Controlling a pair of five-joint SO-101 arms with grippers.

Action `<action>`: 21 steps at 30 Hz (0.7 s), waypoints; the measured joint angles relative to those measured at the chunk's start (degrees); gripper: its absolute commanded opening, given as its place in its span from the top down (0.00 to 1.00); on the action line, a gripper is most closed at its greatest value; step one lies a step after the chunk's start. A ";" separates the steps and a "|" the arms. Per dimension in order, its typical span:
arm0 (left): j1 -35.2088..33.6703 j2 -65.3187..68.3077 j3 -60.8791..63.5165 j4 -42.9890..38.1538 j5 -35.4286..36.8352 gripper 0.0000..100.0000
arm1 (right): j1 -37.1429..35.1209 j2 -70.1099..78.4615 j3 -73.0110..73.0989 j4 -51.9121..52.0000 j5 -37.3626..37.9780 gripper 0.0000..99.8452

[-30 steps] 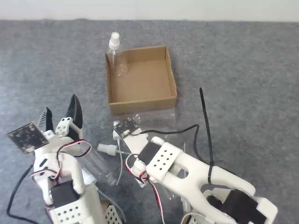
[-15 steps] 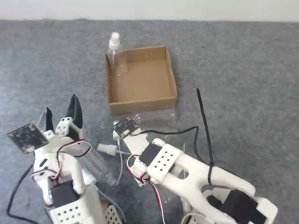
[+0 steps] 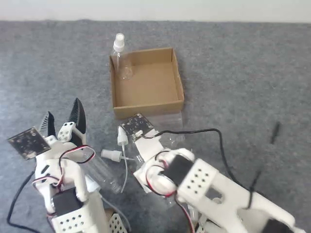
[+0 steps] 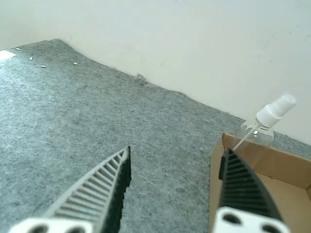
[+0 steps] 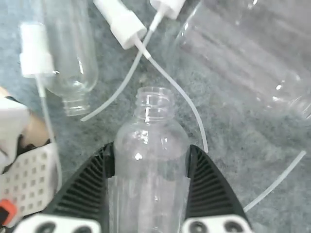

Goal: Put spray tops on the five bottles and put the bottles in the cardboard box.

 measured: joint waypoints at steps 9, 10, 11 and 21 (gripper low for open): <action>0.00 0.00 0.00 0.00 0.00 0.73 | 0.00 -12.40 0.00 1.23 0.00 0.99; 0.00 0.00 0.00 0.00 0.00 0.73 | 0.00 -13.54 0.00 1.23 0.00 0.99; 0.00 0.00 0.00 0.00 0.00 0.73 | 0.00 -14.51 0.00 1.23 0.00 0.99; 0.00 0.00 0.00 -0.09 0.00 0.73 | 3.96 -21.27 0.00 1.23 0.00 0.99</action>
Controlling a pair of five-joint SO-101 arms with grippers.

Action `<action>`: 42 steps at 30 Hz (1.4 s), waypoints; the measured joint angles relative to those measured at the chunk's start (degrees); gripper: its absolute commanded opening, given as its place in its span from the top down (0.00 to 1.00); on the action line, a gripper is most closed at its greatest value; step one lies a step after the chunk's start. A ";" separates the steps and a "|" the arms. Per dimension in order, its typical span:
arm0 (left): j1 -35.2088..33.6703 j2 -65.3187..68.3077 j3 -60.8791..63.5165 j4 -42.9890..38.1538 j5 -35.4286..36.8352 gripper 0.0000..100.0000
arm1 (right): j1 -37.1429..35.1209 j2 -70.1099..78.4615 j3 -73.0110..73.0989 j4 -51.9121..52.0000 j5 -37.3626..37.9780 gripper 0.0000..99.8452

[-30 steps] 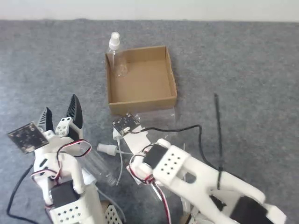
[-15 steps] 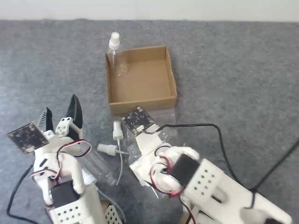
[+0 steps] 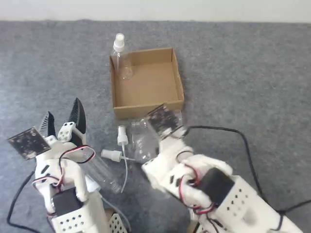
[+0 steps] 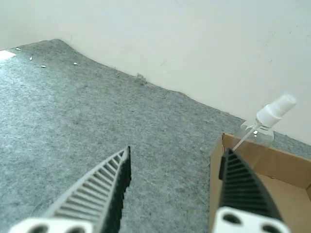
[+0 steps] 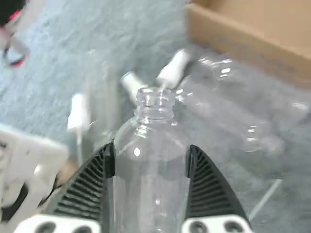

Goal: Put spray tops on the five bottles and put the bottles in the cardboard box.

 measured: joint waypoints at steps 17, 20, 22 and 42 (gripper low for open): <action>0.00 0.00 0.00 0.00 0.00 0.73 | 18.90 -16.70 7.21 0.09 0.00 0.99; 0.00 0.00 0.00 0.00 0.00 0.73 | 19.87 -23.03 10.46 -0.79 0.00 0.99; 0.00 0.00 0.00 0.00 0.00 0.73 | 20.04 -26.99 14.07 -3.16 0.00 0.99; 6.95 0.00 0.00 0.18 -3.43 0.73 | 31.21 -45.10 25.76 -10.64 4.75 0.99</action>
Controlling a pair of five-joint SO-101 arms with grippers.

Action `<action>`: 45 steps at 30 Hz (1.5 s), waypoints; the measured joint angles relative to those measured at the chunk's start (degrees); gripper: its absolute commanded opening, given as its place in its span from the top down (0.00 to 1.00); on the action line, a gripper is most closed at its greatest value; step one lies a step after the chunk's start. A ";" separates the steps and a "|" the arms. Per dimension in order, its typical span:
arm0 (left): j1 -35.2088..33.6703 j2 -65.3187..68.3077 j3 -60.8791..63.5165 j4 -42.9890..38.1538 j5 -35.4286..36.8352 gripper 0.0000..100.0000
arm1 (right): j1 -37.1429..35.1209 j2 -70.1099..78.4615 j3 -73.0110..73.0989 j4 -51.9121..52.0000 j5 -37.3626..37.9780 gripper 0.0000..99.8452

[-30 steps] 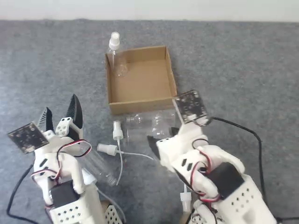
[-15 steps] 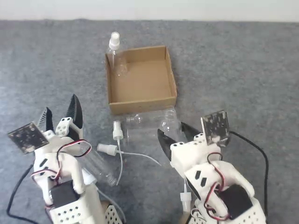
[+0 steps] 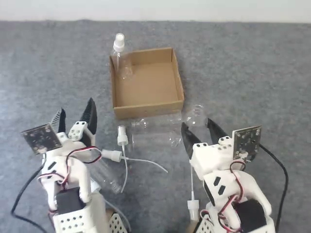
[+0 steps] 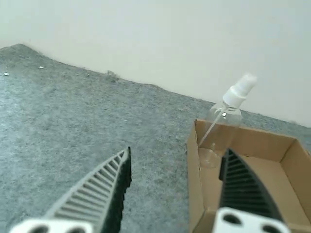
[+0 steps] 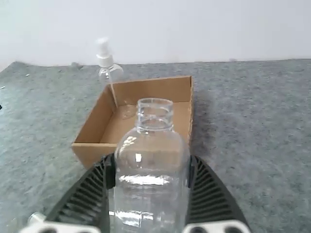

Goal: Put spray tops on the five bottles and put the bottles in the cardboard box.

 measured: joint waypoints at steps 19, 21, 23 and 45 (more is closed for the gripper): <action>9.58 -0.09 -8.00 13.54 -6.86 0.73 | 4.22 -0.26 0.09 -0.18 0.00 0.99; 10.55 -0.09 -9.67 15.30 -8.18 0.73 | 4.31 -0.53 1.49 -2.20 0.00 0.99; 12.40 -0.44 -10.90 17.05 -9.85 0.73 | 4.92 0.00 3.52 -4.31 0.00 0.99; 24.88 2.11 -18.02 29.27 -19.08 0.77 | 9.58 0.35 5.01 -8.26 0.00 0.99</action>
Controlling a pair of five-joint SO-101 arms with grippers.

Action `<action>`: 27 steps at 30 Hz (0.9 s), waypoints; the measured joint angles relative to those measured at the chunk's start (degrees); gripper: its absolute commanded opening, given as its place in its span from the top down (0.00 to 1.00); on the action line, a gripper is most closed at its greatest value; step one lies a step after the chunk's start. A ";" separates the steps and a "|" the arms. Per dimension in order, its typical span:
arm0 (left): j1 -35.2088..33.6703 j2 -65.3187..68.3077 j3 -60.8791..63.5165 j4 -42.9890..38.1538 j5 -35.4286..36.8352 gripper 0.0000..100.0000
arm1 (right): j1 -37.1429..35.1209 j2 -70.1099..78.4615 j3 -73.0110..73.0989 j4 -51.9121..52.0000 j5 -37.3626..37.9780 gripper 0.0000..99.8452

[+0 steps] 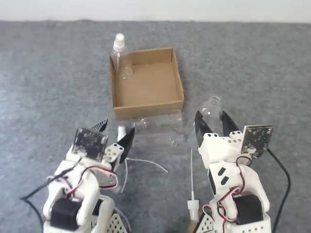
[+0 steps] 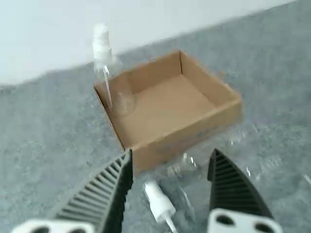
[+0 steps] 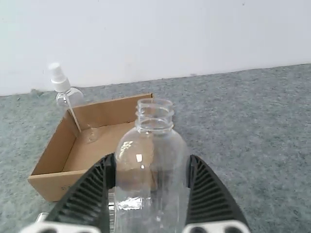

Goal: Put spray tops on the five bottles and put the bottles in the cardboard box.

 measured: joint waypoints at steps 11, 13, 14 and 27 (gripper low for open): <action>0.09 31.47 -8.70 -2.99 2.37 0.77 | 0.00 0.00 0.00 0.00 0.00 0.99; -1.49 35.16 -9.23 -3.96 3.60 0.77 | 0.00 0.00 0.00 0.00 0.00 0.99; -2.46 36.48 -9.58 -4.22 4.40 0.77 | 0.00 0.00 0.00 0.00 0.00 0.99; -6.33 54.24 -16.18 -4.31 7.65 0.78 | 0.00 0.00 0.00 0.00 0.00 0.99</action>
